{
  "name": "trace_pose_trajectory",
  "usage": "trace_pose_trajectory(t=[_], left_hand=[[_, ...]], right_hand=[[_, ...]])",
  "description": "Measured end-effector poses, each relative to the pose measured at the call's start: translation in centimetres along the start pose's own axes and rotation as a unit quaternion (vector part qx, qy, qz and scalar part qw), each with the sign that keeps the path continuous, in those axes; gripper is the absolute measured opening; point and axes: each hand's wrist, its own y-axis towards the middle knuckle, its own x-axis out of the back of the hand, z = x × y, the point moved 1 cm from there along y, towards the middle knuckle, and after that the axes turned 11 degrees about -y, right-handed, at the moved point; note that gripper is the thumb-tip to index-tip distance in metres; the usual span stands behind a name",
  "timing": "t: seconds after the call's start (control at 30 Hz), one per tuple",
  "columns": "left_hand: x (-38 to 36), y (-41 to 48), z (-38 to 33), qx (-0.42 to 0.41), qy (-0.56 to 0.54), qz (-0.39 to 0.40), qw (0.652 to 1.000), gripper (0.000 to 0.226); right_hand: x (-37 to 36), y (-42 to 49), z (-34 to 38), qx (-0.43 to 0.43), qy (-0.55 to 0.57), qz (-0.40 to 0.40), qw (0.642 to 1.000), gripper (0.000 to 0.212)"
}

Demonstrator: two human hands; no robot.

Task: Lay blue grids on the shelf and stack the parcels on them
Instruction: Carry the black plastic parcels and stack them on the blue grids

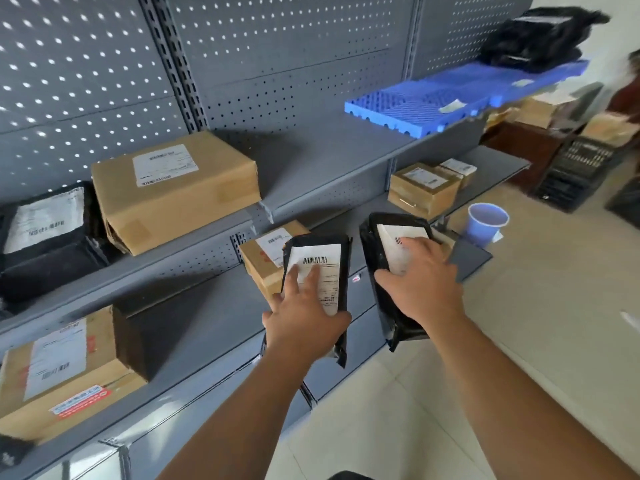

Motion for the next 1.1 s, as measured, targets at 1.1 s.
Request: trace_pose_trajectory(t=[1.1], left_hand=[[-17.4, 15.4, -40.8, -0.261, -0.016, 0.037, 0.965, 0.094]], right_hand=[[16.7, 19.4, -30.9, -0.221, 0.088, -0.177, 0.955, 0.073]])
